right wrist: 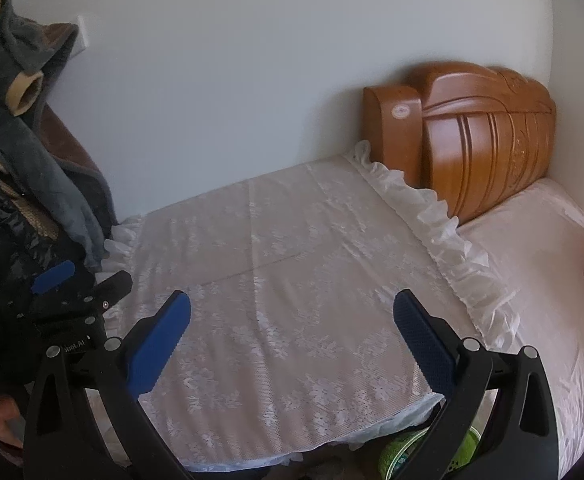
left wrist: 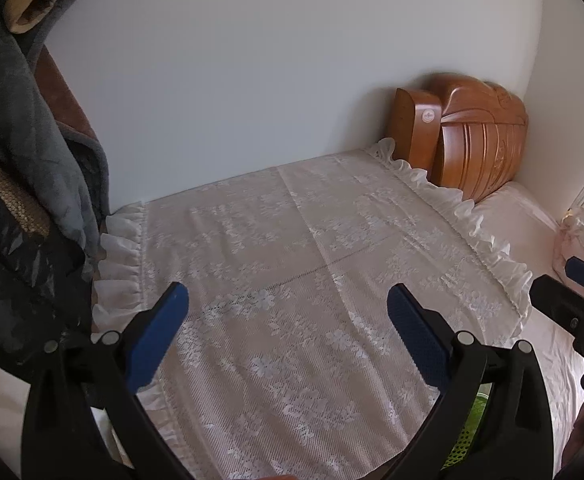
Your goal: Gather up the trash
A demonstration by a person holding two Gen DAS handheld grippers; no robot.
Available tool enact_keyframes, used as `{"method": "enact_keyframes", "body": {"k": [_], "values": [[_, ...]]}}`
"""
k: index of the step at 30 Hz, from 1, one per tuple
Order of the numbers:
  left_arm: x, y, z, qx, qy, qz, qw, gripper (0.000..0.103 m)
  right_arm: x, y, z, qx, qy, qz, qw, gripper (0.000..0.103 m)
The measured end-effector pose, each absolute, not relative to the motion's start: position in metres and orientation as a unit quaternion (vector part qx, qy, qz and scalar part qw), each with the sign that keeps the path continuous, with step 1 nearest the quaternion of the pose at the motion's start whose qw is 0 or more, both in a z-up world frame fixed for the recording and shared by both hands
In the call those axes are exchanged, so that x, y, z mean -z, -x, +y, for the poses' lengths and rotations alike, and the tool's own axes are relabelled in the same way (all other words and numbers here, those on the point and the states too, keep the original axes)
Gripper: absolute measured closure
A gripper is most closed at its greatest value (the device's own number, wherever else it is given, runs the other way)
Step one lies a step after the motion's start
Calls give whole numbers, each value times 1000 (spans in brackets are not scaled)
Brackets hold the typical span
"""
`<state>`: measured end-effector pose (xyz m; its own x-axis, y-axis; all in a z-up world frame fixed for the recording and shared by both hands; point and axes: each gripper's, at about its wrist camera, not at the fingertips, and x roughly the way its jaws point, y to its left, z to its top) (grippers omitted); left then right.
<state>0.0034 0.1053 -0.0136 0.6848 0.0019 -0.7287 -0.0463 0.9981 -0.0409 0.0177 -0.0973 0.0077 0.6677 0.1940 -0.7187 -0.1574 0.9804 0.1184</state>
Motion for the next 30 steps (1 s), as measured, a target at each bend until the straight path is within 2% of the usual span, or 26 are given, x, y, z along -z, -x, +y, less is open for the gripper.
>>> {"method": "enact_keyframes", "body": {"k": [30], "values": [[21, -22, 106, -4, 20, 409, 912, 8, 3, -27, -106, -76, -28, 403, 911, 2]]}}
